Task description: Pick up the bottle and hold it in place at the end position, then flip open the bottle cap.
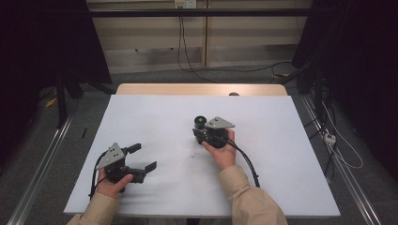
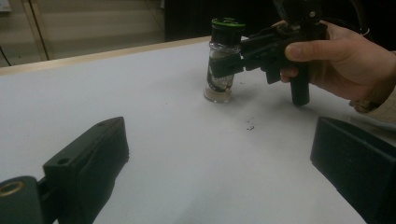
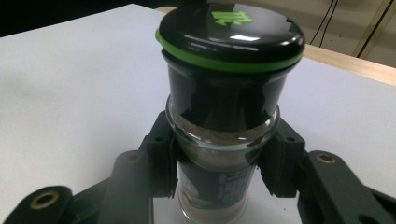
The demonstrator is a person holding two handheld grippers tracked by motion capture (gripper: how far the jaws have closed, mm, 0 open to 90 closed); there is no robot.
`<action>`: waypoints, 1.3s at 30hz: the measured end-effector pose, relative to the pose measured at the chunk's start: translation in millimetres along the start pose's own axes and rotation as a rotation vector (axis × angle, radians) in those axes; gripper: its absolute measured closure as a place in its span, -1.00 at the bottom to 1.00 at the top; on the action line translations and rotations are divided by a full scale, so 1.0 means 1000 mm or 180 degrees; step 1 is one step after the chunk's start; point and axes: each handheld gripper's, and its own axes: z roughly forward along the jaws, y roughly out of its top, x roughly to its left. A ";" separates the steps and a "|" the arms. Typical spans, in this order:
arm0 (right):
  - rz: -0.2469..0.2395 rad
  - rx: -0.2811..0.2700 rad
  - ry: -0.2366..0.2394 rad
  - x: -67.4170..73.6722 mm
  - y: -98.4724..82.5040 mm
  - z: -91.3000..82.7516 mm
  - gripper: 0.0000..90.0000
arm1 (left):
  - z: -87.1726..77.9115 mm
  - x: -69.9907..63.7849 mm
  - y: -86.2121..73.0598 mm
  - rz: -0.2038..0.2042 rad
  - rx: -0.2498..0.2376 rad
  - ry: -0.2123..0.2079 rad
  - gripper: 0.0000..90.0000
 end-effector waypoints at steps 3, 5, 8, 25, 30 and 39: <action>0.0043 -0.0012 0.0017 -0.002 -0.001 0.000 0.19 | 0.004 -0.001 0.002 -0.0001 0.0010 -0.0005 -0.91; 0.0032 -0.0012 0.0012 -0.001 -0.001 0.000 0.19 | 0.008 -0.002 0.004 -0.0024 0.0018 -0.0002 -0.90; 0.0030 -0.0014 0.0018 -0.002 -0.001 0.000 0.19 | 0.013 -0.003 0.006 -0.0013 0.0037 0.0020 -0.88; 0.0039 -0.0015 0.0034 -0.002 -0.001 0.001 0.19 | 0.033 -0.007 0.020 0.0041 0.0197 0.0038 -0.57; 0.0047 -0.0008 0.0036 -0.002 -0.001 0.001 0.19 | 0.041 -0.010 0.025 0.0049 0.0288 -0.0048 -0.26; 0.0034 -0.0004 0.0038 -0.002 -0.001 0.001 0.19 | 0.061 -0.007 0.031 0.0048 0.0235 -0.0143 0.10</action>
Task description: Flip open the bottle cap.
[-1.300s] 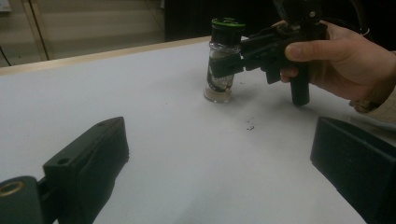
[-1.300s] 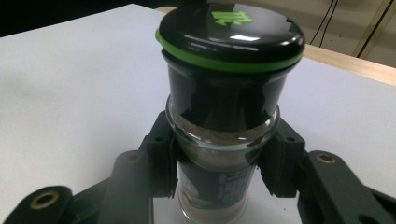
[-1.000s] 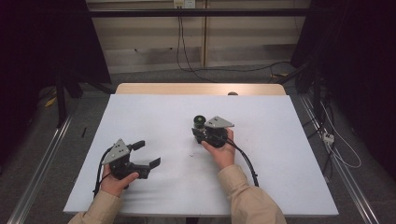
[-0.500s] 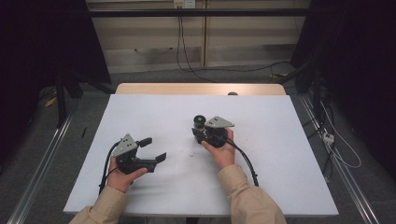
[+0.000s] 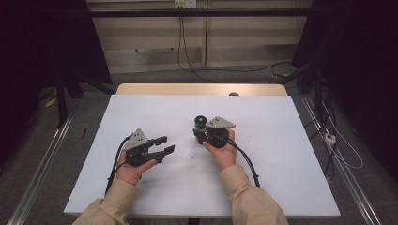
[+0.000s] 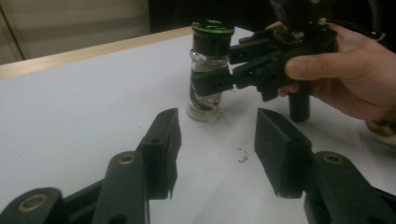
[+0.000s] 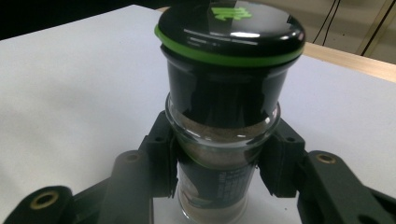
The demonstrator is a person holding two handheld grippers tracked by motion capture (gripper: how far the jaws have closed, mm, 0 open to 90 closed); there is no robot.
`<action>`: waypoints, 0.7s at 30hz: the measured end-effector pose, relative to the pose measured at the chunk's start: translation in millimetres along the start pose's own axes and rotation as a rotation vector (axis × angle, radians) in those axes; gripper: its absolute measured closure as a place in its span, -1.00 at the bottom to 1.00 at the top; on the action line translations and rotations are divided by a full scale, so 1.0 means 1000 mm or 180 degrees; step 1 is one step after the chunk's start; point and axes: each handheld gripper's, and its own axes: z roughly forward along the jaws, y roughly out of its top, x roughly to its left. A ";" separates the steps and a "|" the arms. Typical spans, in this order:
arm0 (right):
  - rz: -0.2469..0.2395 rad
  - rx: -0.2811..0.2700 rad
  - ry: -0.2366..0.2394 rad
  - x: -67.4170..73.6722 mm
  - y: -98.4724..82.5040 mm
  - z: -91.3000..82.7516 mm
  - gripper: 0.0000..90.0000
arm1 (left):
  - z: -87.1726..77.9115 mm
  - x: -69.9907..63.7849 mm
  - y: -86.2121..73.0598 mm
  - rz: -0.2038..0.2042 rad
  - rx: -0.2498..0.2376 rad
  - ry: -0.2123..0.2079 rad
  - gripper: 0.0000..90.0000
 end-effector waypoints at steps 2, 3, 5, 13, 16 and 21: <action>-0.0002 -0.0001 -0.0002 0.000 0.000 0.000 0.19 | 0.004 0.000 0.001 -0.0056 0.0009 -0.0027 0.17; -0.0001 -0.0002 0.0000 0.000 0.000 0.000 0.19 | 0.006 0.001 0.003 -0.0080 0.0036 -0.0035 0.17; -0.0004 0.0000 0.0000 0.000 0.000 0.000 0.19 | 0.010 0.002 0.005 -0.0070 0.0062 -0.0025 0.21; -0.0012 0.0005 -0.0005 0.000 0.000 0.000 0.19 | 0.023 0.008 0.013 -0.0058 0.0164 -0.0004 0.41; -0.0014 0.0006 -0.0004 0.000 0.000 0.000 0.19 | 0.027 0.009 0.016 -0.0065 0.0162 -0.0069 0.49; -0.0011 0.0003 0.0001 0.000 0.000 0.000 0.19 | 0.036 0.008 0.021 -0.0096 0.0229 -0.0099 0.64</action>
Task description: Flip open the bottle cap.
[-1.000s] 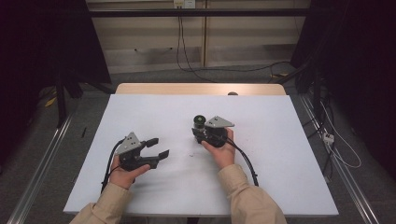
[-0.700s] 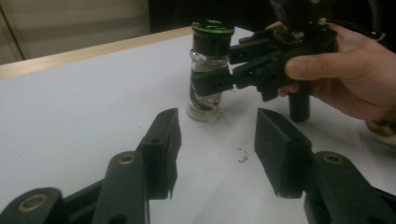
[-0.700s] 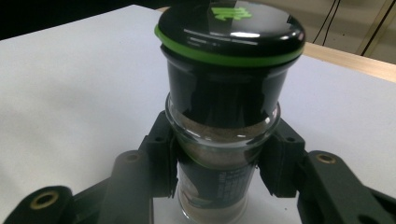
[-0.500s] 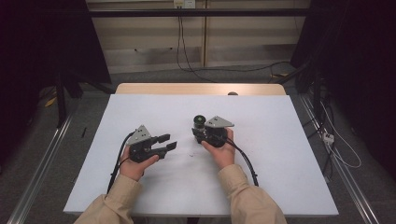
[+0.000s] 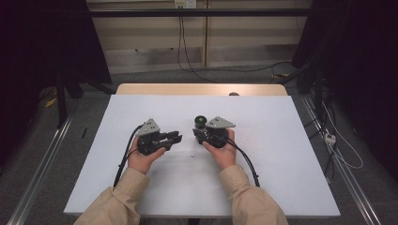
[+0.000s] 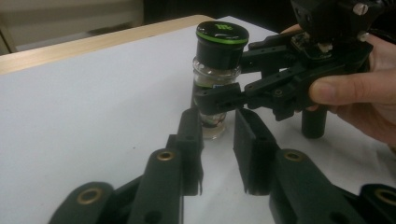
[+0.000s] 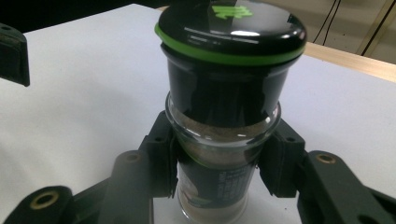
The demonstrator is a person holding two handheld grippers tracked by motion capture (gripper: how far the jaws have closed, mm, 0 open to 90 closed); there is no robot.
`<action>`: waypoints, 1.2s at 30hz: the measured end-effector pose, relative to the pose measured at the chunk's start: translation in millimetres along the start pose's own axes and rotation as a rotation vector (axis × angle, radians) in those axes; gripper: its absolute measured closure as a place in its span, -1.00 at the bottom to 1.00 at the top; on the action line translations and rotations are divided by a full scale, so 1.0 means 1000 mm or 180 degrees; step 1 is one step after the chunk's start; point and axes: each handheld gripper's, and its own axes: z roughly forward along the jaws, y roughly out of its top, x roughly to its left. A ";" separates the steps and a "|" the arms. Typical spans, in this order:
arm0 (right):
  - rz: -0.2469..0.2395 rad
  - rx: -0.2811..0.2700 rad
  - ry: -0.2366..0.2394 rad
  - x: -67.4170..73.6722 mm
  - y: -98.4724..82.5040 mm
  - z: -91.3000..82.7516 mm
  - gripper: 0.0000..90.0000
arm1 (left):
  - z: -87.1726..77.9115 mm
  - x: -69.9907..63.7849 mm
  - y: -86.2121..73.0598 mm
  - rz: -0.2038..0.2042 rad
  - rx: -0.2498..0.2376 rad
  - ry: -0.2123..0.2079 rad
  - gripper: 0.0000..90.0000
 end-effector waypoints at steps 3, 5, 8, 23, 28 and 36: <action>0.0000 0.0002 0.0001 0.000 0.000 0.000 0.19 | 0.004 -0.001 0.003 0.0012 0.0016 -0.0008 0.69; -0.0002 0.0003 -0.0001 0.000 0.000 0.000 0.19 | 0.007 -0.002 0.005 0.0029 0.0021 0.0000 0.71; 0.0000 0.0001 -0.0002 0.000 0.000 0.000 0.19 | 0.010 -0.003 0.007 0.0020 0.0075 -0.0003 0.75; 0.0000 0.0002 -0.0003 0.000 0.000 0.000 0.19 | 0.024 -0.006 0.020 0.0012 0.0126 -0.0095 1.00; 0.0001 0.0003 -0.0005 0.000 0.000 0.000 0.19 | 0.031 -0.006 0.023 0.0014 0.0172 -0.0111 1.00; 0.0003 0.0002 -0.0005 0.000 -0.001 0.000 0.19 | 0.038 -0.007 0.028 0.0011 0.0192 -0.0089 1.00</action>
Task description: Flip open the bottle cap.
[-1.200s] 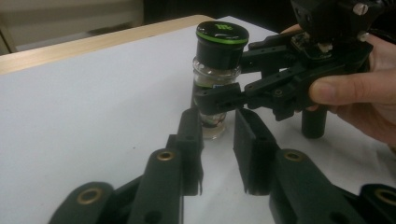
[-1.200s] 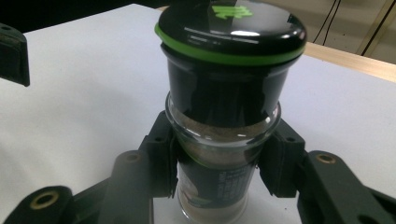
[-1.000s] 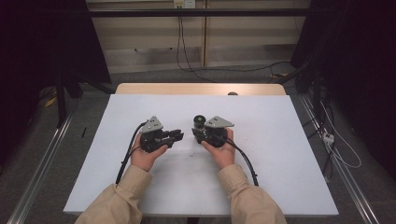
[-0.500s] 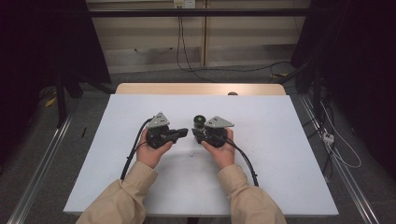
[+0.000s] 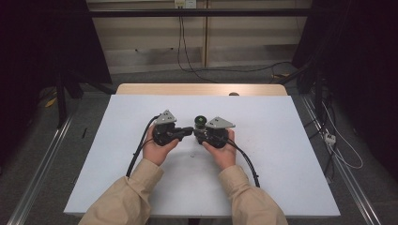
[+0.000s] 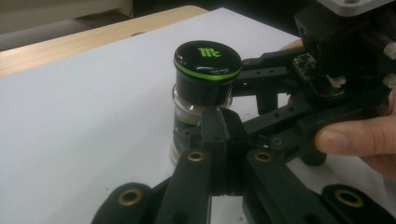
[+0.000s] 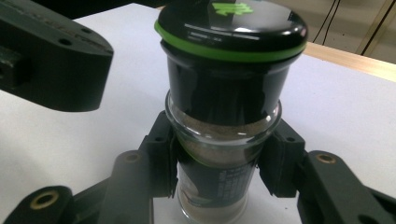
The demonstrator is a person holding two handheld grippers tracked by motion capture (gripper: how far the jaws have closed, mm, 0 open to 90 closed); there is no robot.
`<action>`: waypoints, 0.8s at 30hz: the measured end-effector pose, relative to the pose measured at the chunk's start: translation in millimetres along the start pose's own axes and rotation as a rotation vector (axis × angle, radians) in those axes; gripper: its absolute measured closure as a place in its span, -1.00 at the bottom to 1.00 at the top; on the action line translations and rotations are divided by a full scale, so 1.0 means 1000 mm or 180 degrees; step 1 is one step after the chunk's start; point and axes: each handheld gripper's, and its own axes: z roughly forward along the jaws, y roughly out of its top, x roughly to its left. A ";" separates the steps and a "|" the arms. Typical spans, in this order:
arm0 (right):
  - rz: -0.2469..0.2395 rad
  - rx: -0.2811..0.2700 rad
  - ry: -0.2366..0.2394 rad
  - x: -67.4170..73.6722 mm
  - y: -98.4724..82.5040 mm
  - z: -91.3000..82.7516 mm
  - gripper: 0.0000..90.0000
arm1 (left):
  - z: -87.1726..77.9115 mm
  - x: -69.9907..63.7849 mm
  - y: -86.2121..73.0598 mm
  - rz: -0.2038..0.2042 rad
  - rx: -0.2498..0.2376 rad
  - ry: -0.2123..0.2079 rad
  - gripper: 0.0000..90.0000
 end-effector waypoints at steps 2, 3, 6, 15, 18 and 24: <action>-0.0002 -0.0002 0.0002 0.000 0.000 0.000 0.19 | 0.001 0.000 0.001 -0.0001 -0.0005 0.0017 1.00; -0.0002 0.0000 0.0003 0.000 0.000 0.000 0.19 | 0.002 0.000 0.001 -0.0003 -0.0008 0.0017 1.00; -0.0004 0.0000 0.0002 0.000 0.000 0.000 0.19 | 0.004 0.000 0.003 -0.0005 0.0008 0.0029 1.00; -0.0005 0.0002 -0.0001 0.000 0.000 0.000 0.19 | 0.006 0.000 0.005 -0.0003 0.0011 0.0086 1.00; -0.0004 0.0002 0.0001 0.000 0.000 0.000 0.19 | 0.008 0.000 0.006 0.0007 0.0007 0.0105 1.00; -0.0007 0.0007 0.0003 0.000 0.000 0.000 0.19 | 0.009 0.000 0.007 -0.0010 0.0019 0.0129 1.00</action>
